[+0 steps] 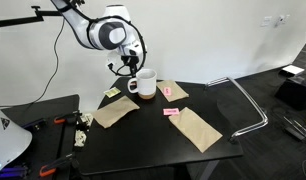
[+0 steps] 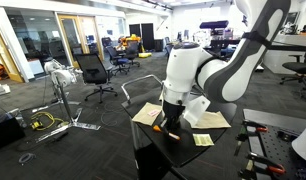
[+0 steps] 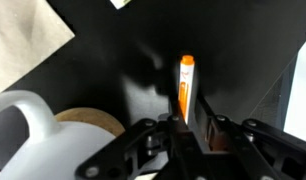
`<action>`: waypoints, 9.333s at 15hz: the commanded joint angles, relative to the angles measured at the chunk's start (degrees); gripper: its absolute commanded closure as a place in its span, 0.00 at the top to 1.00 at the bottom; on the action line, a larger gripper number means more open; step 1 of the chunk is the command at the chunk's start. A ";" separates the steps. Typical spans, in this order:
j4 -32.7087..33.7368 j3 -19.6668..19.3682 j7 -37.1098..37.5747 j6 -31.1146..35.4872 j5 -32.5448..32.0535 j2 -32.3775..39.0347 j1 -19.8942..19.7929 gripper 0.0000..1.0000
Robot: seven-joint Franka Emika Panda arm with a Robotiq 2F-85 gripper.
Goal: Put the orange marker in the white mug
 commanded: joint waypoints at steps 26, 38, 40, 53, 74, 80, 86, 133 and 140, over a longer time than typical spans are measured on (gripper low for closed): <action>1.18 1.88 -19.24 -34.30 16.55 -31.27 1.09 0.03; 4.41 -2.52 -27.87 -42.47 16.90 -35.68 -2.70 0.03; 4.17 -3.64 -29.21 -42.90 16.53 -36.21 -3.67 0.03; 3.78 -4.12 -29.31 -41.29 15.34 -35.34 -5.22 0.03; 5.85 -7.56 -64.71 -47.89 11.57 -36.29 -3.65 0.03; 8.67 -6.25 -72.90 -52.37 5.69 -34.92 -1.61 0.03; 8.80 -4.41 -78.78 -51.93 -0.37 -33.48 0.85 0.03; 11.72 4.24 -85.37 -56.90 -32.23 -10.14 6.18 0.03; 13.43 4.06 -84.42 -57.12 -32.98 -7.50 6.09 0.03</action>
